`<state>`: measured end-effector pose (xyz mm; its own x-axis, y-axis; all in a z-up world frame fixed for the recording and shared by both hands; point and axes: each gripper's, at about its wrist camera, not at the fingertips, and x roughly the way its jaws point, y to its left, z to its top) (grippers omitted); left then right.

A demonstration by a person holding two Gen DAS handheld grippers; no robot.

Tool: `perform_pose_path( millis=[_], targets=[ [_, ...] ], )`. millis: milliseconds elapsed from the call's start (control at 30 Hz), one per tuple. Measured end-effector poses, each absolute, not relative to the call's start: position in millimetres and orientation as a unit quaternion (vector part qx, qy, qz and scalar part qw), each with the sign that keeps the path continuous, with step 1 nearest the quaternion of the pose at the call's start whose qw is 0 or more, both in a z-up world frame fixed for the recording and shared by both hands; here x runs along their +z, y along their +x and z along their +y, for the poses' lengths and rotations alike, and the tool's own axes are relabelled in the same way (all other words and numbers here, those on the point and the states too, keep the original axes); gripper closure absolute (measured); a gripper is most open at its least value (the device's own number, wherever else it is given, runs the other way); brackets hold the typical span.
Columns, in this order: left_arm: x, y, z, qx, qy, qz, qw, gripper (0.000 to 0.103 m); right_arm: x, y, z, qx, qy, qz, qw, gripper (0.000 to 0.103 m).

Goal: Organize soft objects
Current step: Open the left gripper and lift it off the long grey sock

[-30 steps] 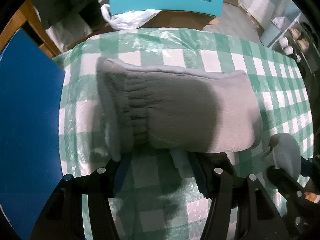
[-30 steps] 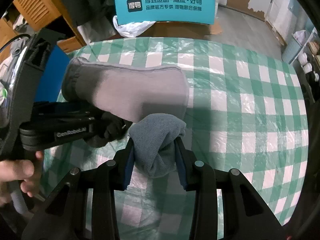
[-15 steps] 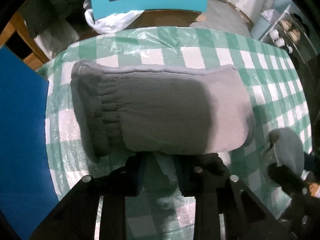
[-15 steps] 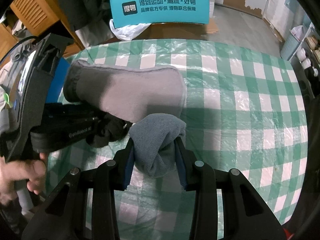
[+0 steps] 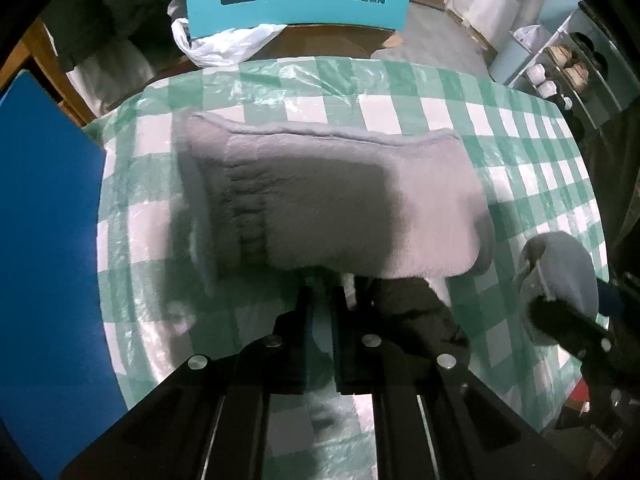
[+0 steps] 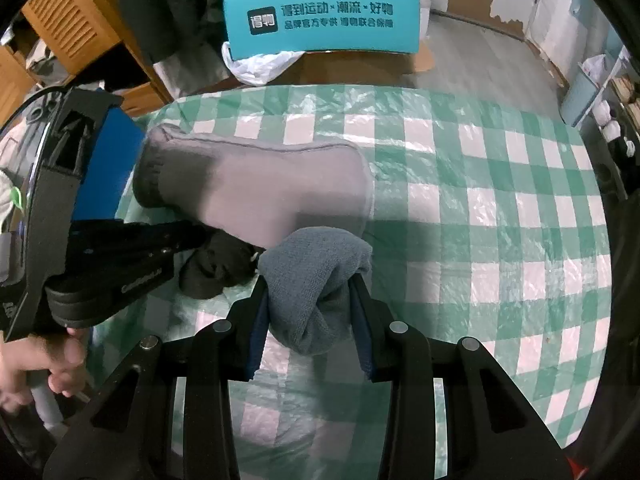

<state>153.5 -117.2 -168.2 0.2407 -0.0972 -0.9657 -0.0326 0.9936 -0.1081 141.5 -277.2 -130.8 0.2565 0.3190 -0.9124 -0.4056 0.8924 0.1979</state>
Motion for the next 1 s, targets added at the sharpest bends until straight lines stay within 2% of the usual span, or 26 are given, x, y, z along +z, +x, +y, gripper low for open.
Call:
perform_pose_path(
  millis=[1000],
  targets=[
    [-95,99,-104,-0.021,0.01,0.546,0.838,0.095,-90,122,-257,0.237,-0.058,0.531,0.811,0.066]
  ],
)
